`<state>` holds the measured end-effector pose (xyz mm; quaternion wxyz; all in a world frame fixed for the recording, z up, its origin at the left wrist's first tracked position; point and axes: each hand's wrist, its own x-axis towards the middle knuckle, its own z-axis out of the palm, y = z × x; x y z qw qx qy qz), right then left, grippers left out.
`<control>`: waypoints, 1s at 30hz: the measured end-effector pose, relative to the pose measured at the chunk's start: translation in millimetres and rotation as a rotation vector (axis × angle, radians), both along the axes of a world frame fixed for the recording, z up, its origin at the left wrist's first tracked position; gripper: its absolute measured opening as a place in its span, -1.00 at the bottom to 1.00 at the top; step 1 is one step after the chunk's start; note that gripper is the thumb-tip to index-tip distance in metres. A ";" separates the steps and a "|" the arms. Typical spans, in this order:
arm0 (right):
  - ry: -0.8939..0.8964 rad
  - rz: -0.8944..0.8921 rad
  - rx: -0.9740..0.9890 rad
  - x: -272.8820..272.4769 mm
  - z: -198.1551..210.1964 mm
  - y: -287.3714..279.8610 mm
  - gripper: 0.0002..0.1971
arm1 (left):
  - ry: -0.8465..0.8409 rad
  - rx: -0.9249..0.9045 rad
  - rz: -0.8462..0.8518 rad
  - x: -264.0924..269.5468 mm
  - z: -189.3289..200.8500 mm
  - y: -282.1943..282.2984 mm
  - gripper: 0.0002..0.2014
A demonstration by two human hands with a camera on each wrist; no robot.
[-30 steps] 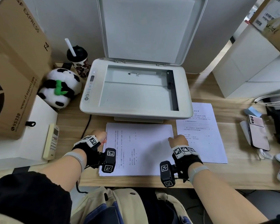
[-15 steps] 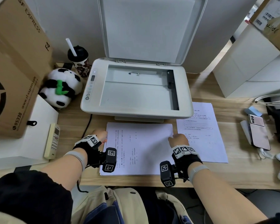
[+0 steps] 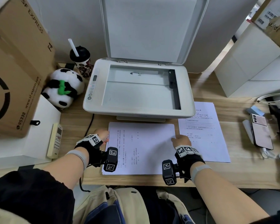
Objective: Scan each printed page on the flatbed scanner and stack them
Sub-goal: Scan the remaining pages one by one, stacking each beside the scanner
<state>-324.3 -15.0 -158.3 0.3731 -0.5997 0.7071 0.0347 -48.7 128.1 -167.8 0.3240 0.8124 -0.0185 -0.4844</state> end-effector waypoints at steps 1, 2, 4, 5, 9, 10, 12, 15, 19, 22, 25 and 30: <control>-0.012 -0.012 0.001 -0.4 -0.2 0.4 -0.69 | 0.001 0.000 0.000 0.2 -0.1 -0.1 -0.69; -0.032 -0.022 -0.004 -0.7 0.4 0.8 -0.67 | 0.001 0.000 0.000 0.4 -0.9 -0.1 -0.69; -0.085 -0.066 -0.002 -1.1 1.8 1.0 -0.65 | 0.003 -0.006 -0.005 1.6 -1.8 0.0 -0.69; -0.106 -0.088 -0.005 -1.0 2.3 0.7 -0.66 | 0.002 -0.006 -0.015 2.1 -1.4 0.3 -0.70; -0.152 -0.108 0.010 2.9 2.3 0.4 -0.66 | -0.007 0.004 -0.037 3.6 -2.8 0.5 -0.93; -0.189 -0.110 0.019 4.3 2.4 0.7 -0.69 | -0.011 0.007 -0.042 4.3 -3.4 0.8 -0.96; -0.254 -0.143 0.018 5.5 3.5 0.9 -0.78 | -0.020 0.009 -0.090 5.8 -0.2 2.0 -0.95; -0.336 -0.298 -0.095 2.3 12.7 0.2 -0.78 | -0.090 0.011 -0.252 11.1 10.4 5.6 -0.63; -0.431 -0.502 -0.281 0.2 34.6 -7.1 -0.83 | 0.201 -0.104 -0.396 19.0 30.3 4.7 -0.58; -0.512 -0.569 -0.456 1.3 54.5 -16.5 -0.71 | 0.257 -0.212 -0.491 16.1 68.0 -5.8 -0.88; -0.587 -0.577 -0.572 7.4 80.6 -34.5 -0.72 | 0.226 -0.317 -0.546 16.6 112.1 -20.9 -0.92; -0.672 -0.488 -0.741 33.4 134.5 -78.5 -0.88 | 0.049 -0.587 -0.311 43.7 173.9 -57.7 -0.94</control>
